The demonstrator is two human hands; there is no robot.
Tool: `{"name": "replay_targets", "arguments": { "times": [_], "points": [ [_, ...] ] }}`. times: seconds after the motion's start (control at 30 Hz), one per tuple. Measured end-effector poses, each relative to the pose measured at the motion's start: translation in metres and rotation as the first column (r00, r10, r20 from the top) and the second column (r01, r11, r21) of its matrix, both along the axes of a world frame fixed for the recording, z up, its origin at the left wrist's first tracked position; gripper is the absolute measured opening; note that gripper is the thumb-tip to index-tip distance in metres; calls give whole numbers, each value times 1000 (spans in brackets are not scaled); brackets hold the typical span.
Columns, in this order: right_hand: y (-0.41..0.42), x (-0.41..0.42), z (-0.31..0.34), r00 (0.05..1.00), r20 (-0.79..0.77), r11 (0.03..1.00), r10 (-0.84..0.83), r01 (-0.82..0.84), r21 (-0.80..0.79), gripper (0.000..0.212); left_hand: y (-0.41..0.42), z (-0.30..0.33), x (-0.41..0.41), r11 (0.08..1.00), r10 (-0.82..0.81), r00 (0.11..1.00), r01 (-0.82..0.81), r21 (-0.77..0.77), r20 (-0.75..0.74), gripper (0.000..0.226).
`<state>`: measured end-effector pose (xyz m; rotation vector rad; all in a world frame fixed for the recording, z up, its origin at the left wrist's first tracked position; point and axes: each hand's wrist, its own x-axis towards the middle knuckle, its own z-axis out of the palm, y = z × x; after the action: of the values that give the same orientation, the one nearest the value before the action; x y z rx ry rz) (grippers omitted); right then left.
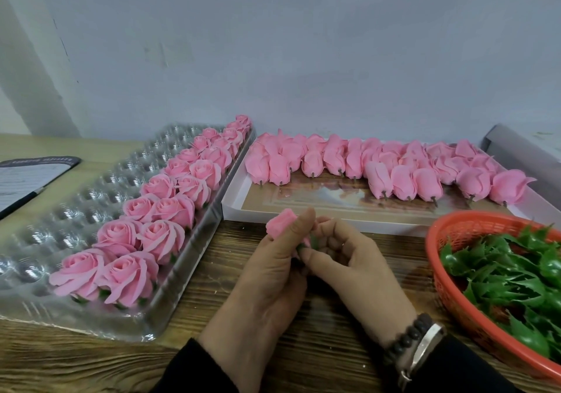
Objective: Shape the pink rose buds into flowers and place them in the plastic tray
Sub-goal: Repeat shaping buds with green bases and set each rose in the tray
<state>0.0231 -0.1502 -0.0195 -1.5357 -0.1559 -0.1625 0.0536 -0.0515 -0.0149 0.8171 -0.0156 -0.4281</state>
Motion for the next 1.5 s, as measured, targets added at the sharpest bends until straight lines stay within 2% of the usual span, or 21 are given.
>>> {"name": "replay_targets", "arguments": {
  "times": [0.13, 0.2, 0.27, 0.37, 0.43, 0.5, 0.57, 0.67, 0.83, 0.9, 1.07, 1.23, 1.37, 1.5],
  "points": [
    [5, -2, -2, 996, 1, 984, -91, 90, -151, 31, 1, 0, 0, 999, 30, 999, -31, -24, -19, 28],
    [6, -2, 0, 993, 21, 978, -118, 120, -170, 28, 1, 0, 0, 1000, 6, 1000, -6, 5, 15, 30],
    [3, -1, 3, 997, 12, 988, -82, 83, -128, 20, 2, 0, -1, 1000, -15, 999, 14, 27, 46, 39],
    [-2, -3, 6, 998, -46, 997, 31, -27, 75, 5, 2, 1, -1, 997, -14, 995, 6, 76, 99, 45],
    [-2, -3, 7, 997, -54, 997, 48, -44, 70, 3, 1, 2, -2, 992, 16, 991, -33, 120, 134, 44],
    [-1, -3, 6, 1000, -17, 1000, -10, 10, 23, 8, 2, 2, -2, 987, 54, 978, -83, 139, 201, 30],
    [-1, -3, 5, 989, 58, 990, -138, 139, -13, 13, 2, 4, -4, 966, 93, 949, -159, 205, 300, 19],
    [-5, -3, 5, 940, 212, 946, -266, 297, -129, 19, 2, 4, -4, 887, 159, 877, -329, 325, 453, 33],
    [-6, -3, 7, 897, 322, 915, -301, 367, -166, 12, 2, 6, -5, 839, 173, 820, -412, 354, 545, 25],
    [-6, -4, 6, 903, 314, 925, -291, 350, -147, 15, 1, 6, -6, 835, 159, 810, -416, 361, 565, 23],
    [-5, -4, 6, 954, 250, 955, -167, 219, -199, 20, -4, 4, -7, 832, 108, 813, -389, 396, 572, 45],
    [-5, -6, 9, 967, 247, 969, -65, 120, -214, 24, 0, 6, -8, 746, 14, 794, -413, 522, 608, 59],
    [-4, -6, 6, 970, 237, 931, -59, 139, -337, 28, 4, 3, -5, 681, -66, 768, -432, 591, 637, 71],
    [-4, -5, 5, 965, 253, 942, -74, 151, -299, 33, 7, 0, -4, 664, -134, 762, -405, 628, 633, 83]
  ]
}}
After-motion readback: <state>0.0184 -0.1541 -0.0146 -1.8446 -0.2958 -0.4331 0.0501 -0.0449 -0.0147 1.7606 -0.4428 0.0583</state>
